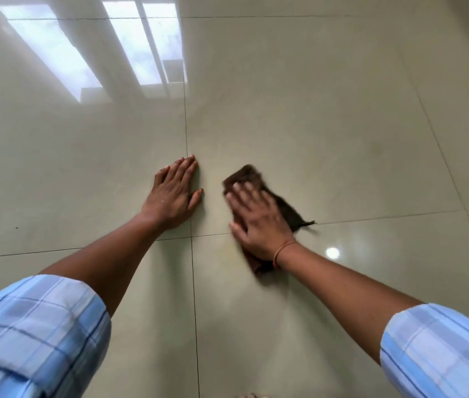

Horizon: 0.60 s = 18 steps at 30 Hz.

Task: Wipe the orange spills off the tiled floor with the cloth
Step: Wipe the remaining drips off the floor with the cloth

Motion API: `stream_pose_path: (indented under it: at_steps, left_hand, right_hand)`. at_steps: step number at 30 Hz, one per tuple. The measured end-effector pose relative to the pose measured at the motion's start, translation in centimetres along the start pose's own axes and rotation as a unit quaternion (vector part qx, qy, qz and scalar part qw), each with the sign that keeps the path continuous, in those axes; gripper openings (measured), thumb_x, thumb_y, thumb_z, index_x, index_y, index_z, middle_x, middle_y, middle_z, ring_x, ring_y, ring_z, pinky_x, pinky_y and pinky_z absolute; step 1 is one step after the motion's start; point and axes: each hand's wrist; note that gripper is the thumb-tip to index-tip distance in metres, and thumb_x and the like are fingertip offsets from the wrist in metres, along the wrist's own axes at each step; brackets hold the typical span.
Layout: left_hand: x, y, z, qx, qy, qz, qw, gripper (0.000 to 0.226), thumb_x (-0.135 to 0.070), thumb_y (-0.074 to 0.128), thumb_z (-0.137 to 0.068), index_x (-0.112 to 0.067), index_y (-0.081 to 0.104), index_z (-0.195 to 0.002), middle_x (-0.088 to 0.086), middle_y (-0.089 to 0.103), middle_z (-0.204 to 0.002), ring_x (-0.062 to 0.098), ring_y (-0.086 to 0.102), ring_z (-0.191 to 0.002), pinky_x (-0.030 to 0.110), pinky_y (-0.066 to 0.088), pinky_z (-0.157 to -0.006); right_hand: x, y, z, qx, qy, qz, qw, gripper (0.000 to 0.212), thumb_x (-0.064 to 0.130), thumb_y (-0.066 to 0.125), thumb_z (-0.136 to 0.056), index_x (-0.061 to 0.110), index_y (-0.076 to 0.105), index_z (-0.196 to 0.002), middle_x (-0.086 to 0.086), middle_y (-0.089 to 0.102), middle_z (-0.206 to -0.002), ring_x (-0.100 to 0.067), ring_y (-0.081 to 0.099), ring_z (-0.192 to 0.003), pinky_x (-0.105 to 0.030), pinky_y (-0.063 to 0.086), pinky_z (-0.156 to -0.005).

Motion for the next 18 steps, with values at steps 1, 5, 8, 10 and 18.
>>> stream_pose_path:
  at_steps: [1, 5, 8, 10, 18]
  left_hand:
    - [-0.6, -0.1, 0.0, 0.003, -0.012, 0.007, 1.000, 0.072, -0.050, 0.023, -0.093, -0.008, 0.018, -0.152, 0.009, 0.017, -0.160, 0.024, 0.014, -0.148, 0.041, 0.011, -0.117]
    - [-4.7, -0.7, 1.4, 0.009, -0.016, 0.030, 0.999, 0.060, -0.032, 0.040, -0.097, -0.006, 0.026, -0.149, 0.014, 0.025, -0.157, 0.027, 0.023, -0.145, 0.043, 0.016, -0.115]
    - [-10.1, -2.9, 3.9, 0.043, 0.010, 0.107, 0.993, 0.043, -0.019, 0.047, -0.093, -0.013, 0.050, -0.135, 0.009, 0.052, -0.140, 0.027, 0.050, -0.125, 0.041, 0.036, -0.103]
    - [-13.1, -6.4, 5.2, 0.092, -0.046, 0.174, 0.979, 0.035, -0.014, 0.045, -0.091, -0.016, 0.061, -0.123, 0.007, 0.064, -0.125, 0.028, 0.060, -0.111, 0.039, 0.048, -0.092]
    - [-22.5, -29.0, 8.6, 0.241, -0.170, 0.446, 0.845, 0.030, -0.012, 0.048, -0.091, -0.008, 0.064, -0.117, 0.009, 0.067, -0.115, 0.025, 0.059, -0.112, 0.032, 0.044, -0.089]
  right_hand:
    - [0.2, 0.2, 1.4, 0.007, -0.050, -0.003, 0.999, 0.061, 0.044, 0.037, -0.089, 0.023, 0.041, -0.146, -0.003, 0.035, -0.156, -0.023, 0.028, -0.144, -0.042, 0.023, -0.113]
    - [-0.6, -1.2, 4.3, -0.030, -0.043, -0.074, 0.996, 0.040, 0.015, 0.047, -0.087, 0.017, 0.066, -0.122, -0.004, 0.061, -0.133, -0.023, 0.055, -0.126, -0.035, 0.042, -0.096]
    - [0.5, -5.8, 5.0, -0.003, 0.167, -0.235, 0.957, 0.040, -0.001, 0.049, -0.087, 0.013, 0.068, -0.119, -0.007, 0.066, -0.126, -0.025, 0.058, -0.119, -0.031, 0.044, -0.101]
    - [1.2, -10.0, 5.6, -0.014, 0.335, -0.345, 0.877, 0.041, -0.004, 0.044, -0.087, 0.014, 0.069, -0.113, -0.005, 0.069, -0.116, -0.023, 0.060, -0.112, -0.021, 0.042, -0.095]
    - [7.0, -33.7, 11.3, -0.078, 0.454, -0.605, 0.649, 0.032, -0.006, 0.041, -0.085, 0.011, 0.067, -0.092, -0.008, 0.067, -0.093, -0.020, 0.061, -0.085, -0.033, 0.051, -0.081]
Point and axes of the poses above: each hand's wrist, its own z-axis away from the middle knuckle, its own y-axis out of the palm, x = y × z
